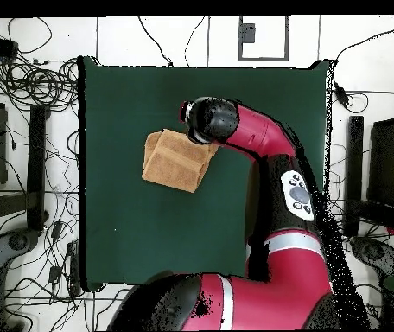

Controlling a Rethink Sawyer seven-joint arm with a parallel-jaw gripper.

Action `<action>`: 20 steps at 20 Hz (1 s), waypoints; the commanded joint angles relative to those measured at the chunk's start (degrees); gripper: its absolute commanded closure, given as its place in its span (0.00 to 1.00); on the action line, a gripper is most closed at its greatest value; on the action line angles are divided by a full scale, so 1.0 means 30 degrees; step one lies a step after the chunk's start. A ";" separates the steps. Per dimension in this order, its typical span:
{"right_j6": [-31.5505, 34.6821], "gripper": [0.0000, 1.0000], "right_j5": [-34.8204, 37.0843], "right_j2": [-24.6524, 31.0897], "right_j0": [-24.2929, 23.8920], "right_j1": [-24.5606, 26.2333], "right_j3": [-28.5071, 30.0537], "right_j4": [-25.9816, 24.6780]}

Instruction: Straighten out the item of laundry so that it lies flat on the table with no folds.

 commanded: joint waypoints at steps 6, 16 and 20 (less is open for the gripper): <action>0.1368 0.00 0.3829 0.0393 0.0632 0.2232 -0.1185 -0.0729; 0.1459 0.00 0.4136 0.0007 0.0842 0.2568 -0.1475 -0.1005; 0.1522 0.00 0.4172 -0.0232 0.0912 0.2040 -0.0525 -0.1150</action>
